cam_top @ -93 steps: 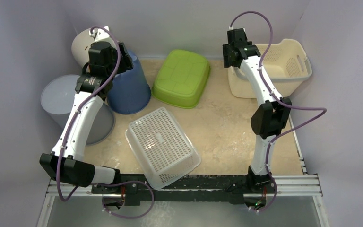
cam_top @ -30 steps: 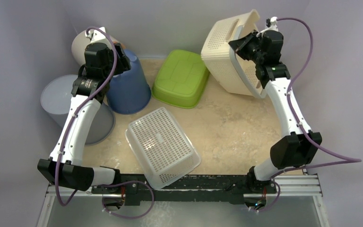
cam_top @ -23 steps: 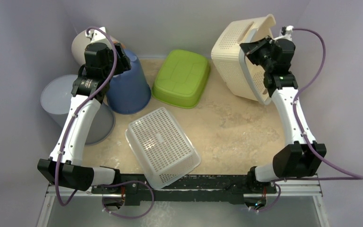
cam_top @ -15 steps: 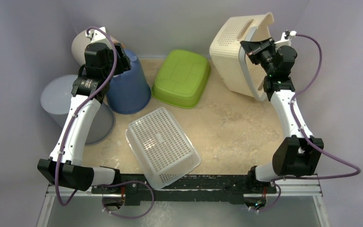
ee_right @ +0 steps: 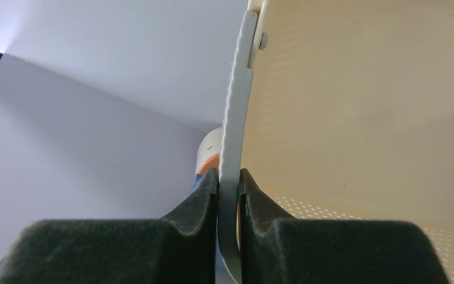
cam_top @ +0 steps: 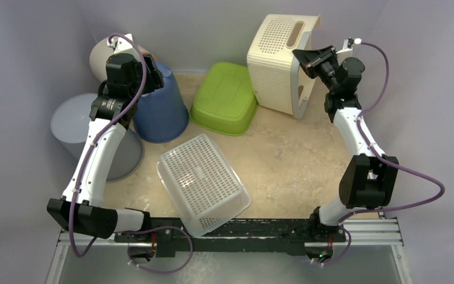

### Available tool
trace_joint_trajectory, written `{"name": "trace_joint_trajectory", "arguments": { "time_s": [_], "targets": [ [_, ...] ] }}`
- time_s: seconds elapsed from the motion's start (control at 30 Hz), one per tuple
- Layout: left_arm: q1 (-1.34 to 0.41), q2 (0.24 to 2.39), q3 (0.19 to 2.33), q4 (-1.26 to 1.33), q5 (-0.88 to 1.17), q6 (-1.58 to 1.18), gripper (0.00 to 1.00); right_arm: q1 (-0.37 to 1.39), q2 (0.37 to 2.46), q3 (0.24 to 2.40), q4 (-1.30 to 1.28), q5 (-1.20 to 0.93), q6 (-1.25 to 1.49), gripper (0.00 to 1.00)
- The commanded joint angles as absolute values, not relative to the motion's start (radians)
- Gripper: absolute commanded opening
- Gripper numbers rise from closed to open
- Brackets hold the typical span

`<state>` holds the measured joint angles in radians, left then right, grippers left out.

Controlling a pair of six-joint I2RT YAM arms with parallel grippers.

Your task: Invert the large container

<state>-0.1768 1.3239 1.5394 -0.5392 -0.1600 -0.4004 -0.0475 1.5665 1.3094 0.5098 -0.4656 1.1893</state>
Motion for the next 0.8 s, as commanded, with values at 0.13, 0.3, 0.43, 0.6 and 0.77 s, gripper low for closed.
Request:
{"name": "trace_joint_trajectory", "arguments": {
  "time_s": [0.13, 0.3, 0.43, 0.6, 0.77],
  "targets": [
    [-0.167, 1.325, 1.572, -0.498, -0.169, -0.384, 0.56, -0.092, 1.488, 1.277, 0.435, -0.384, 1.174, 0.3],
    [-0.167, 1.333, 1.572, -0.493, -0.162, -0.386, 0.56, -0.102, 1.479, 1.343, 0.313, -0.333, 1.111, 0.44],
    [-0.167, 1.335, 1.572, -0.49, -0.159, -0.39, 0.56, -0.104, 1.456, 1.39, 0.212, -0.276, 1.043, 0.58],
    [-0.167, 1.335, 1.568, -0.488, -0.155, -0.39, 0.56, -0.104, 1.413, 1.439, 0.077, -0.181, 0.94, 0.64],
    [-0.167, 1.335, 1.564, -0.484, -0.149, -0.391, 0.56, -0.105, 1.403, 1.537, -0.047, -0.121, 0.814, 0.66]
  ]
}}
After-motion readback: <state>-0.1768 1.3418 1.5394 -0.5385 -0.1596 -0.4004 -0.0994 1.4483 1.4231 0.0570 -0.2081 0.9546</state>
